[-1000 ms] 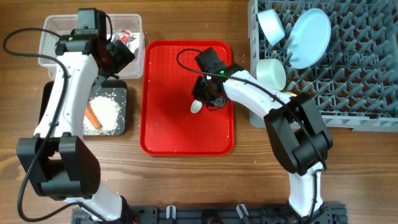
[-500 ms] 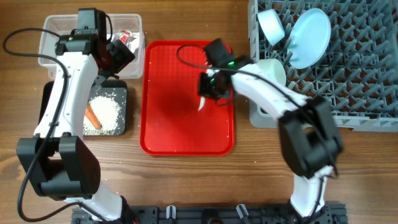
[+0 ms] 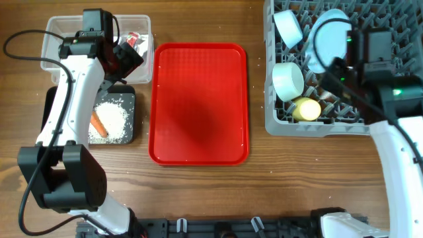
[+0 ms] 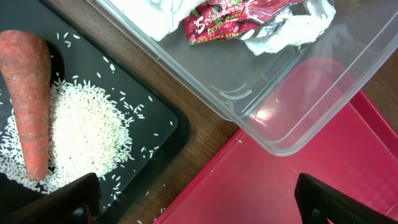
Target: Sort waste into correct bins and load items into the dishwasher rack
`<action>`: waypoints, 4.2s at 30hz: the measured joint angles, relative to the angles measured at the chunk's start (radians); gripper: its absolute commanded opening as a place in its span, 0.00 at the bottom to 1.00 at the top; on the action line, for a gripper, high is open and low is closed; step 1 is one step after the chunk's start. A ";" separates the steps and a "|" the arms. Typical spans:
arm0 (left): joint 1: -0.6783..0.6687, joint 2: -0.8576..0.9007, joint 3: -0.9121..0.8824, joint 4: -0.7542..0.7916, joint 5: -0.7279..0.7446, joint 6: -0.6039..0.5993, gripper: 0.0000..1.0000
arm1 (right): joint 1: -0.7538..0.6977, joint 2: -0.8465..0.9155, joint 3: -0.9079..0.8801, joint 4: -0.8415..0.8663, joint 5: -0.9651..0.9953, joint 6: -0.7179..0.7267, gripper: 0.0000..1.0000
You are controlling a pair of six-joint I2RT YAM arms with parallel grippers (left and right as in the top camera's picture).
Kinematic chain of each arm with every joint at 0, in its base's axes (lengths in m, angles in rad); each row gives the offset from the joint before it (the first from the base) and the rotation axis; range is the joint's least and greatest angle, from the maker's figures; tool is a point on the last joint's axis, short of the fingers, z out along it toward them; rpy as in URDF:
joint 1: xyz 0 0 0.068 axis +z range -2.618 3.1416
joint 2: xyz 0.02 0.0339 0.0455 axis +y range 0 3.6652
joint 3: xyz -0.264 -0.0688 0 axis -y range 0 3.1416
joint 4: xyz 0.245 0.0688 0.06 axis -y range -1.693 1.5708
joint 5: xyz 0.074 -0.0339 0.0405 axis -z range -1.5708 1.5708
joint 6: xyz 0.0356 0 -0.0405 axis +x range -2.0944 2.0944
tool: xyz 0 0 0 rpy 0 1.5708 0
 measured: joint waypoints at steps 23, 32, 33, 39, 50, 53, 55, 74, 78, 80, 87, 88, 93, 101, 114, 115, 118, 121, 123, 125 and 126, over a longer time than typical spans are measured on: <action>0.000 0.000 0.000 0.000 0.000 -0.003 1.00 | -0.248 0.137 -0.477 0.405 0.004 0.336 0.67; 0.000 0.000 0.000 0.000 0.000 -0.003 1.00 | -0.250 0.016 -0.326 0.262 -0.299 -0.054 0.84; 0.000 0.000 0.000 0.000 0.000 -0.003 1.00 | -0.250 -0.042 -0.266 0.203 -0.355 -0.129 0.86; 0.000 0.000 0.000 -0.001 0.000 -0.003 1.00 | -0.250 -0.362 -0.125 0.003 -0.495 -0.229 1.00; 0.000 0.000 0.000 -0.001 0.000 -0.003 1.00 | -0.250 -0.503 -0.229 0.352 -0.558 -0.520 1.00; 0.000 0.000 0.000 0.000 0.001 -0.003 1.00 | -0.237 -0.597 -0.529 0.722 -0.602 -0.597 1.00; 0.000 0.000 0.000 -0.001 0.000 -0.003 1.00 | -0.211 -0.717 -0.763 0.915 -0.614 -0.582 1.00; 0.000 0.001 0.000 0.000 0.000 -0.003 1.00 | -0.074 -1.327 -1.490 1.172 -0.413 -0.366 0.99; 0.000 0.001 0.000 0.000 0.000 -0.003 1.00 | -0.074 -1.327 -1.490 1.172 -0.413 -0.366 1.00; 0.000 0.001 0.000 0.000 0.000 -0.003 1.00 | -0.074 -1.327 -1.490 1.172 -0.413 -0.366 1.00; 0.000 0.001 0.000 0.000 0.000 -0.003 1.00 | -0.074 -1.327 -1.490 1.172 -0.413 -0.366 1.00; 0.000 0.001 0.000 0.000 0.000 -0.003 1.00 | -0.074 -1.327 -1.490 1.172 -0.413 -0.366 1.00; 0.000 0.000 0.000 -0.006 -0.008 -0.003 1.00 | -0.074 -1.327 -1.490 1.172 -0.413 -0.366 1.00; -0.077 -0.462 -0.283 0.510 -0.007 0.360 1.00 | -0.074 -1.327 -1.490 1.173 -0.412 -0.366 1.00; -0.027 -1.387 -1.342 0.914 0.057 0.393 1.00 | -0.074 -1.329 -1.490 1.172 -0.409 -0.362 1.00; -0.026 -1.421 -1.370 0.911 0.058 0.390 1.00 | -0.074 -1.329 -1.490 1.172 -0.410 -0.362 1.00; -0.011 -1.559 -1.453 0.911 0.061 0.386 1.00 | -0.074 -1.329 -1.490 1.172 -0.409 -0.359 1.00; 0.011 -1.654 -1.496 0.911 0.061 0.386 1.00 | -0.074 -1.329 -1.490 1.172 -0.410 -0.359 1.00; 0.021 -1.700 -1.516 0.910 0.061 0.386 1.00 | -0.074 -1.329 -1.490 1.172 -0.410 -0.359 1.00; 0.023 -1.745 -1.531 0.911 0.061 0.386 1.00 | -0.074 -1.329 -1.490 1.172 -0.410 -0.359 1.00; 0.023 -1.773 -1.542 0.917 0.061 0.386 1.00 | -0.074 -1.329 -1.490 1.172 -0.409 -0.359 1.00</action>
